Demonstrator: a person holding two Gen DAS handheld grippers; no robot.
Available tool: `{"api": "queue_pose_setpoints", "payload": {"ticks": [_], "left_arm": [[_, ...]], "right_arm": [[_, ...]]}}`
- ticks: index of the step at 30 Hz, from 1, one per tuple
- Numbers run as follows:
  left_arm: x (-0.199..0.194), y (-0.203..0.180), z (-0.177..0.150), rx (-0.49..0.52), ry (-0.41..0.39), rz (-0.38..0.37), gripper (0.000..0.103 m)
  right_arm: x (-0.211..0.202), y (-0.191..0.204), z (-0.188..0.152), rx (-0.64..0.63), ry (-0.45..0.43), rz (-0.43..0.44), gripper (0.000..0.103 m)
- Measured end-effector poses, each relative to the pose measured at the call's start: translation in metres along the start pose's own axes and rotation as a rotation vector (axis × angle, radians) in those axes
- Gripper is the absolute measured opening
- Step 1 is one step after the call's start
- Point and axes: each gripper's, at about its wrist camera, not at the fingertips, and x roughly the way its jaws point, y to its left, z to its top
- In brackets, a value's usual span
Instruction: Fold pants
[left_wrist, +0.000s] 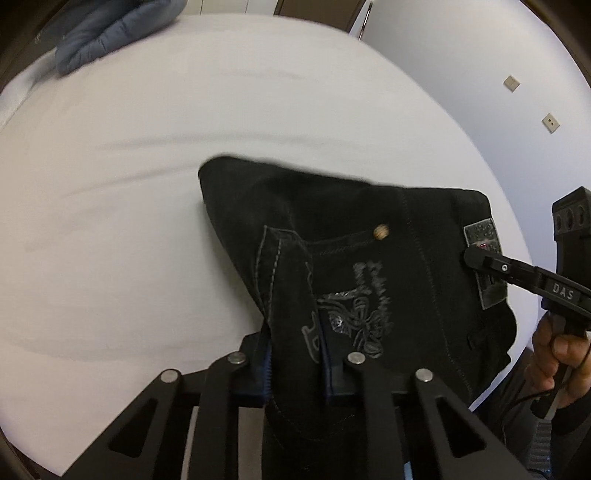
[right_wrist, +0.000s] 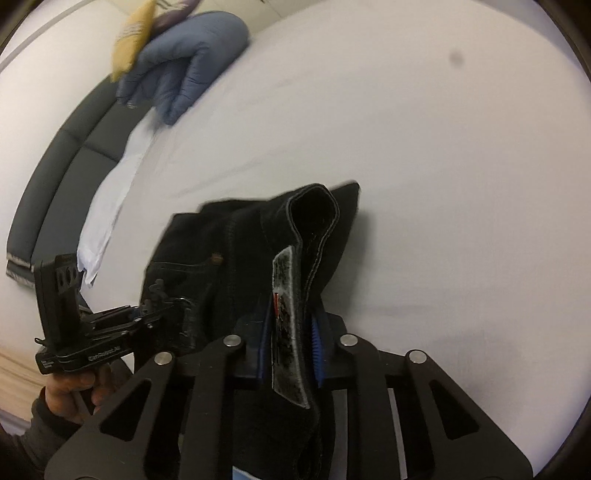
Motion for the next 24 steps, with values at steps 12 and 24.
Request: {"api": "queue_pose_setpoints", "payload": {"ticks": [12, 24], "left_arm": [[0.001, -0.031, 0.100, 0.060, -0.136, 0.018, 0.021], [0.076, -0.018, 0.075, -0.016, -0.101, 0.052, 0.067]], "right_arm": [[-0.016, -0.039, 0.112, 0.022, -0.093, 0.039, 0.016], [0.031, -0.129, 0.107, 0.153, -0.070, 0.039, 0.043]]}}
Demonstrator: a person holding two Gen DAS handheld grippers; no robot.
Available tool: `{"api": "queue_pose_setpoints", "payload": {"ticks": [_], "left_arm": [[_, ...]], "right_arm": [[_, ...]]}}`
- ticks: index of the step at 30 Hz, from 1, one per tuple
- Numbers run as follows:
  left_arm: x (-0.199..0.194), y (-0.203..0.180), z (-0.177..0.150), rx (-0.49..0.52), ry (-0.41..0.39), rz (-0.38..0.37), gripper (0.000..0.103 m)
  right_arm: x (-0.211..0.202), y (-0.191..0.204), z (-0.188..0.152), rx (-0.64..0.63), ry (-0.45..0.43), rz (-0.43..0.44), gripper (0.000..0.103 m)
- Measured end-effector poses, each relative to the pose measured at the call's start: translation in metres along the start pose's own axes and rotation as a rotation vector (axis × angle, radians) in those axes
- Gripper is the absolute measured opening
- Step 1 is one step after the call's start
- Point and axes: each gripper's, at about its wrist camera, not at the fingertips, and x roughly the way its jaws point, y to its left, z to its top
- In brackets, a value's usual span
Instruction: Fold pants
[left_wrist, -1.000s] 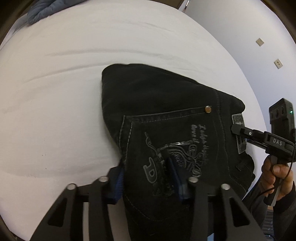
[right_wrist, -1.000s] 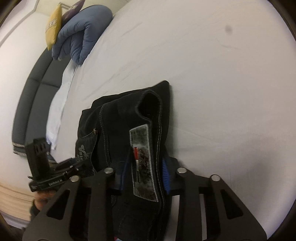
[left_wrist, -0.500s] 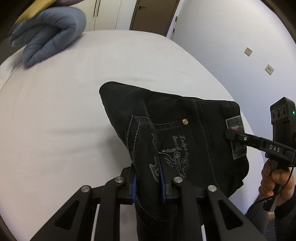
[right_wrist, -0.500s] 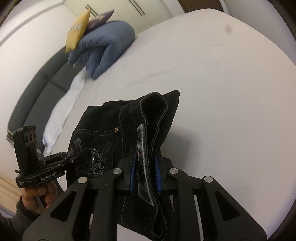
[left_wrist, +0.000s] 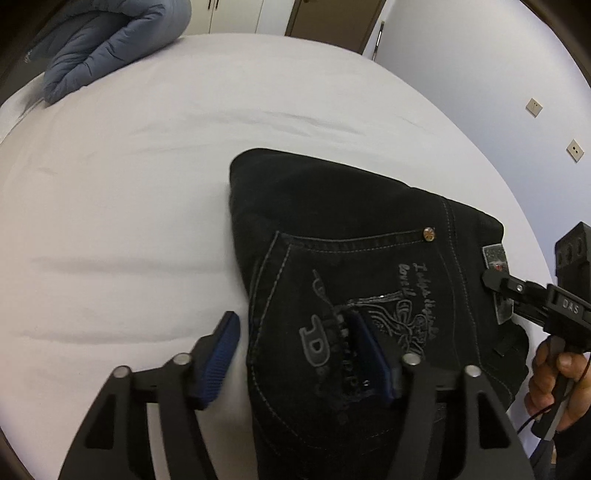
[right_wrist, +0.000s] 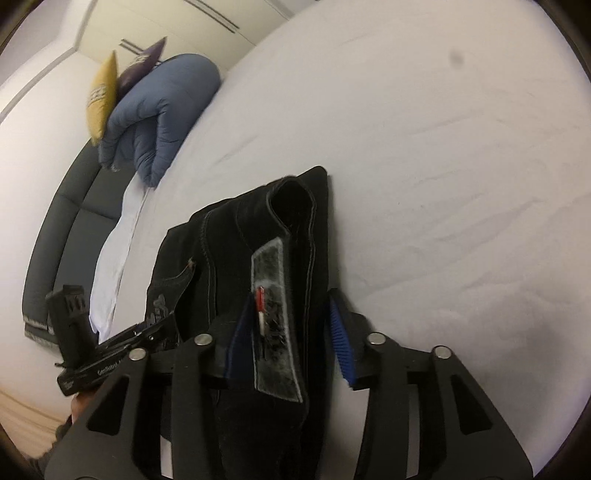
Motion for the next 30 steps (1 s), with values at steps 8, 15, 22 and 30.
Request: {"api": "queue_pose_setpoints", "payload": {"ticks": [8, 15, 22, 30], "left_arm": [[-0.118, -0.048, -0.042, 0.155, -0.379, 0.244, 0.103], [-0.243, -0.075, -0.057, 0.195, -0.761, 0.444, 0.103], [-0.343, -0.052, -0.058, 0.087, -0.879, 0.467, 0.103], [-0.355, -0.037, -0.070, 0.000, -0.686, 0.465, 0.103]], "right_arm": [[-0.089, 0.071, -0.032, -0.179, -0.196, -0.219, 0.052], [-0.224, 0.180, -0.095, -0.440, -0.675, -0.398, 0.093], [-0.319, 0.258, -0.142, -0.516, -1.030, -0.512, 0.103], [-0.381, 0.303, -0.178, -0.516, -1.021, -0.465, 0.103]]}}
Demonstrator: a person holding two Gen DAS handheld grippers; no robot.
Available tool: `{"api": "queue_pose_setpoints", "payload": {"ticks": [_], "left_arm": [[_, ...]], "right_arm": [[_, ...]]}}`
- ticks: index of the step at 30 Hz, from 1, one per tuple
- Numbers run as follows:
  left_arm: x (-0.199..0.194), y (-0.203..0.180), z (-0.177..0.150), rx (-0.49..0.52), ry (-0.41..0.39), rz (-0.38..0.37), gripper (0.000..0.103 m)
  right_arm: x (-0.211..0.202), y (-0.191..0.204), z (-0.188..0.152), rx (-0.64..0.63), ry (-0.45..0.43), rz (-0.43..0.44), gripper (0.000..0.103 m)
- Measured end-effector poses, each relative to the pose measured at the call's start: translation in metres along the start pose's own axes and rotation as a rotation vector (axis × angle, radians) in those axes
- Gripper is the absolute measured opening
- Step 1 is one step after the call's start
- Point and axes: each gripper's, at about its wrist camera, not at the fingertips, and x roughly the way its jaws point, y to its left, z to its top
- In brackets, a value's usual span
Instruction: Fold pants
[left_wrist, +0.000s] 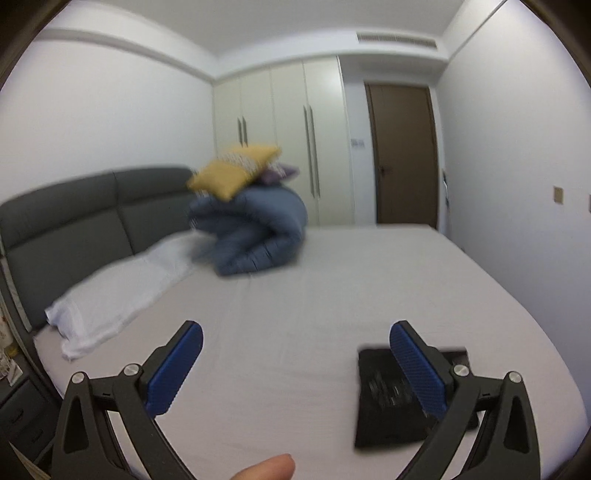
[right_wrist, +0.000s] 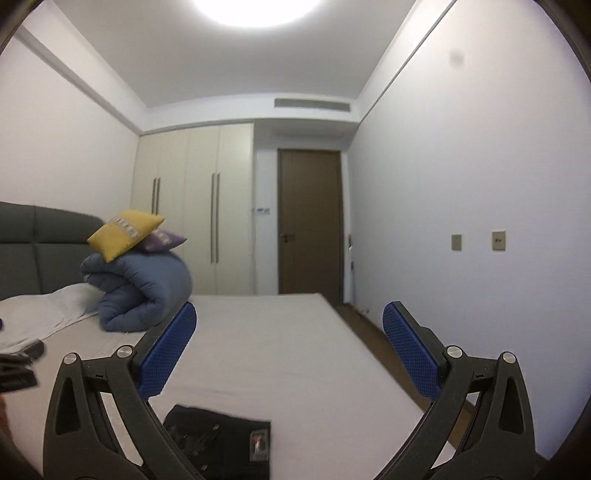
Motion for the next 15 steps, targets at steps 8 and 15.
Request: {"api": "queue_pose_setpoints", "payload": {"ticks": [8, 15], "left_arm": [[0.038, -0.020, -0.065, 0.017, 0.305, -0.097, 0.103], [0.065, -0.024, -0.112, -0.015, 0.501, -0.115, 0.103]], "right_arm": [[-0.005, 0.003, -0.047, 0.116, 0.349, 0.055, 0.103], [-0.012, -0.016, -0.097, 0.099, 0.599, -0.039, 0.103]]}}
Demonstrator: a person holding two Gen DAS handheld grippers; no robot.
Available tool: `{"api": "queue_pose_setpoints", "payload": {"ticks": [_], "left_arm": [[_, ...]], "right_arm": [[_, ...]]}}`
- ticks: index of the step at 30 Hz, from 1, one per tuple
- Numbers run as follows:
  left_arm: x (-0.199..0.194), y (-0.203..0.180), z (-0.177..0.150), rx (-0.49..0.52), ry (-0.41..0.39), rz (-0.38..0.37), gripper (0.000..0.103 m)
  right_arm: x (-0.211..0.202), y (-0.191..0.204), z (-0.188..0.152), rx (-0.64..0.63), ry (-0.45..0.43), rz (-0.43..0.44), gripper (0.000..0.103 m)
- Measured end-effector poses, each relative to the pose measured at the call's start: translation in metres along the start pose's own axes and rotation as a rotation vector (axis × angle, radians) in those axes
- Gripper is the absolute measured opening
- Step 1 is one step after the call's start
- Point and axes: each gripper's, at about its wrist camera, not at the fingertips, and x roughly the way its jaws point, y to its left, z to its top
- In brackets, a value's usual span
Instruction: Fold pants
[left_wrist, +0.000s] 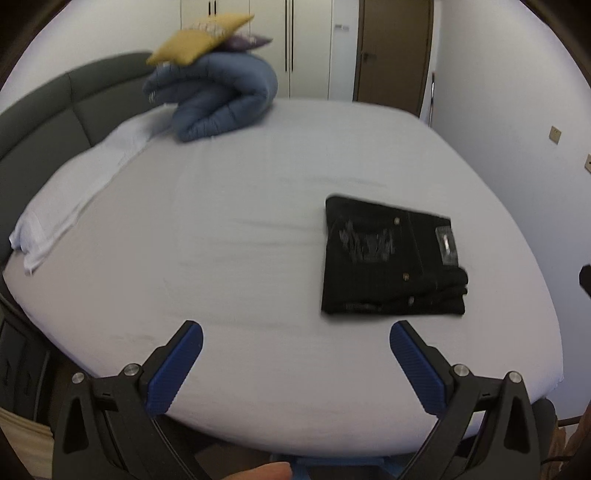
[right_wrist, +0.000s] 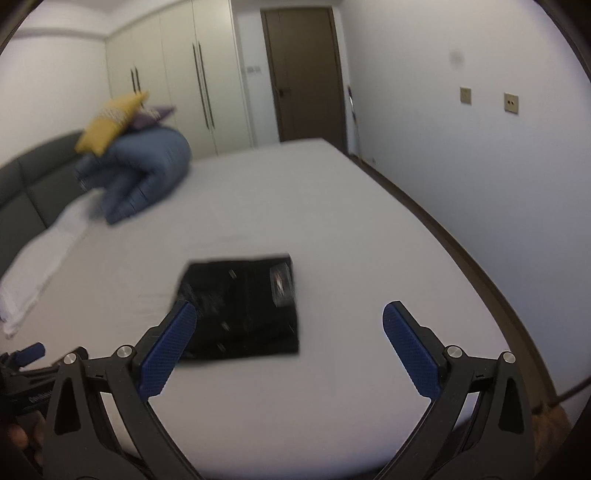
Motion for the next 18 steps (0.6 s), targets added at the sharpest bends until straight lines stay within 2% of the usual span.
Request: {"api": "queue_pose_setpoints", "payload": {"ticks": [2, 9, 18], "left_arm": [[0.005, 0.000, -0.005, -0.003, 0.014, 0.000, 0.103], [0.013, -0.007, -0.014, 0.008, 0.043, 0.010, 0.103], [0.013, -0.010, -0.021, 0.008, 0.055, 0.009, 0.103]], "right_arm": [[-0.001, 0.006, -0.015, -0.011, 0.019, -0.007, 0.103], [0.006, 0.012, -0.027, -0.074, 0.040, -0.011, 0.103], [0.035, 0.023, -0.014, -0.109, 0.063, 0.022, 0.103]]}}
